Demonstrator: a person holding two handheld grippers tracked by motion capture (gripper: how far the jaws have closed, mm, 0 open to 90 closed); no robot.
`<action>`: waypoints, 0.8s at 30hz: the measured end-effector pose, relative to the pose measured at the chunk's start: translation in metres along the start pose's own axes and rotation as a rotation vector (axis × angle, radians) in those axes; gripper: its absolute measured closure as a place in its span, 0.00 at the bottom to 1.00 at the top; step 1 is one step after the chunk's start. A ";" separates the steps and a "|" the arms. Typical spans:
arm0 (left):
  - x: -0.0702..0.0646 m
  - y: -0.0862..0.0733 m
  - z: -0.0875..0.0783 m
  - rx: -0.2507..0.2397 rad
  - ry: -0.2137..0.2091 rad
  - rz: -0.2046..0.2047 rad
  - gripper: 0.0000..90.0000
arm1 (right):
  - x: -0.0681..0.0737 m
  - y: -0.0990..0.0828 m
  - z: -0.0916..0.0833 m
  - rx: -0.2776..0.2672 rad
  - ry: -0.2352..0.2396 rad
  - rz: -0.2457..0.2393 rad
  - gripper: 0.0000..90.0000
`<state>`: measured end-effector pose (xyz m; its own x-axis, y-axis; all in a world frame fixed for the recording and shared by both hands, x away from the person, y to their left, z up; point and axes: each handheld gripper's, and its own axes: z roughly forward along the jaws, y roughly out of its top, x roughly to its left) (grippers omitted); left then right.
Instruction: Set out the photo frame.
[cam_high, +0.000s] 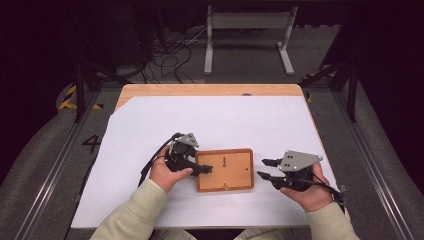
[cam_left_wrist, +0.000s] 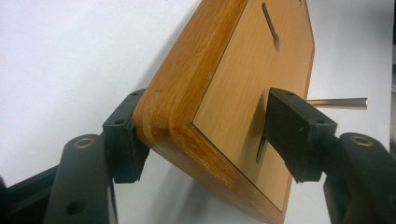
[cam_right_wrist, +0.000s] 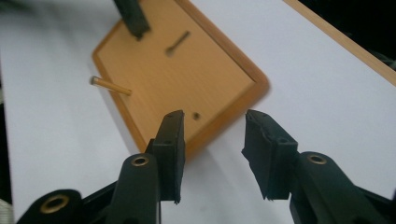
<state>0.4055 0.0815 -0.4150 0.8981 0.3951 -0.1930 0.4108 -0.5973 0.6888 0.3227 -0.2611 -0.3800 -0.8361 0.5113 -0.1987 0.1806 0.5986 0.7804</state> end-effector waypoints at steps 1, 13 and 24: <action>-0.001 0.000 -0.001 0.002 -0.001 0.007 0.39 | -0.004 -0.003 -0.003 0.003 -0.012 0.019 0.65; -0.022 -0.003 -0.026 -0.067 -0.056 0.111 0.62 | -0.018 -0.011 -0.012 -0.015 -0.028 0.068 0.65; -0.037 -0.006 -0.036 -0.025 -0.109 0.212 0.72 | -0.027 -0.014 -0.015 -0.025 -0.036 0.086 0.64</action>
<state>0.3644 0.0955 -0.3873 0.9761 0.1840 -0.1159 0.2086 -0.6412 0.7385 0.3349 -0.2928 -0.3765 -0.7990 0.5819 -0.1515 0.2370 0.5362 0.8101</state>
